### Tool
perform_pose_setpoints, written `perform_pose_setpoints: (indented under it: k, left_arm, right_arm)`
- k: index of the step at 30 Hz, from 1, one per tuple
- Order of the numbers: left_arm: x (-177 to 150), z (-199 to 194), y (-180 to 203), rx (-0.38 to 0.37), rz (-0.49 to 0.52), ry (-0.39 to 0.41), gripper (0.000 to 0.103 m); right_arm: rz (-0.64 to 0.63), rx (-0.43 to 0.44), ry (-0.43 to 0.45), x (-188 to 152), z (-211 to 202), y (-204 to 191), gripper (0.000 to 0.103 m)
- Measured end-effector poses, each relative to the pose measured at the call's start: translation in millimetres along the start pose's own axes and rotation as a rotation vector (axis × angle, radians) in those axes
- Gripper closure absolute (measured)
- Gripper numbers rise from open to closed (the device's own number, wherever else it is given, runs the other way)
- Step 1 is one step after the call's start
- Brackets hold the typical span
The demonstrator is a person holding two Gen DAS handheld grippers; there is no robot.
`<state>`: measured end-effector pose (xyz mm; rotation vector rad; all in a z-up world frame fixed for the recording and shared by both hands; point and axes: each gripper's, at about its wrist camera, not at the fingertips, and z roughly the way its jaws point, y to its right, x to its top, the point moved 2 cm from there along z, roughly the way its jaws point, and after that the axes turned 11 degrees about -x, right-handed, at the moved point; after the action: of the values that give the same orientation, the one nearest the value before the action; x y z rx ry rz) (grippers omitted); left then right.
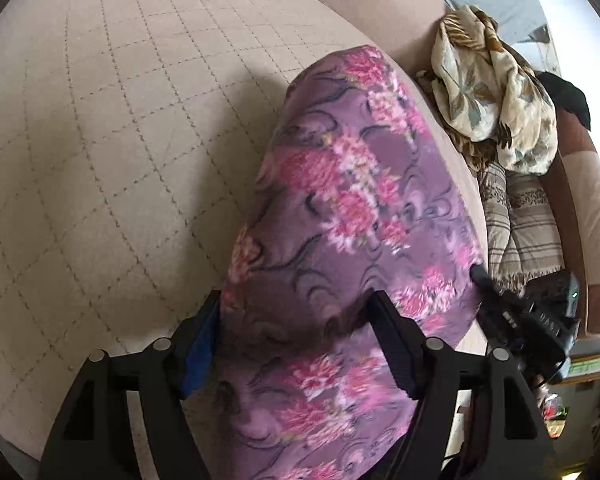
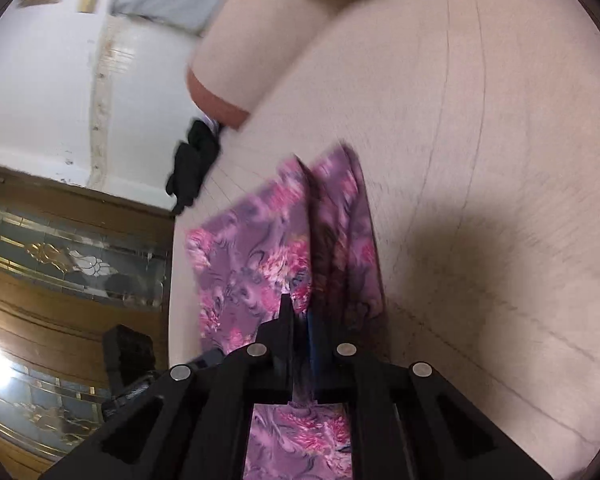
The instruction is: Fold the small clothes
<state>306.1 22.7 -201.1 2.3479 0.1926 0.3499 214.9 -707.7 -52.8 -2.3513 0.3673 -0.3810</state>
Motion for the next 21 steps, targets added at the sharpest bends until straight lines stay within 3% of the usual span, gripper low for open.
perform_pose_setpoints:
  k: [2,4,7,8,9,11,12,17,20,21]
  left_arm:
    - [0,2,-3,0.006,0.007,-0.001,0.028]
    - [2,-1,0,0.015,0.013,-0.005,0.028]
    - [12,-18,5,-0.006,0.021,0.035,0.027]
    - [19,-25,7,-0.023,0.028,0.053,0.026]
    - [25,-29,8,-0.026,0.034,0.066,0.023]
    - [45,-31,13,-0.007,0.048,0.085,0.022]
    - [54,-30,17,-0.001,0.056,0.085,0.022]
    - [101,-1,23,-0.011,0.083,0.072,0.022]
    - [119,18,16,-0.035,0.06,0.047,0.022]
    - [121,24,13,-0.027,0.049,0.044,0.022]
  right_arm:
    - [-0.012,-0.043,0.013,0,12,0,0.096]
    - [0.007,-0.129,-0.049,1,57,14,0.096]
    - [0.112,-0.062,-0.108,-2,90,25,0.092]
    - [0.092,-0.071,-0.088,-2,90,20,0.084]
    - [0.064,-0.079,-0.064,-2,89,13,0.062]
    - [0.044,-0.061,-0.022,0,85,5,0.03]
    - [0.027,-0.046,-0.002,5,86,-1,0.028]
    - [-0.1,-0.068,0.039,51,129,-29,0.03]
    - [-0.122,-0.035,-0.047,81,182,-41,0.051]
    - [-0.138,-0.054,-0.085,86,202,-44,0.053]
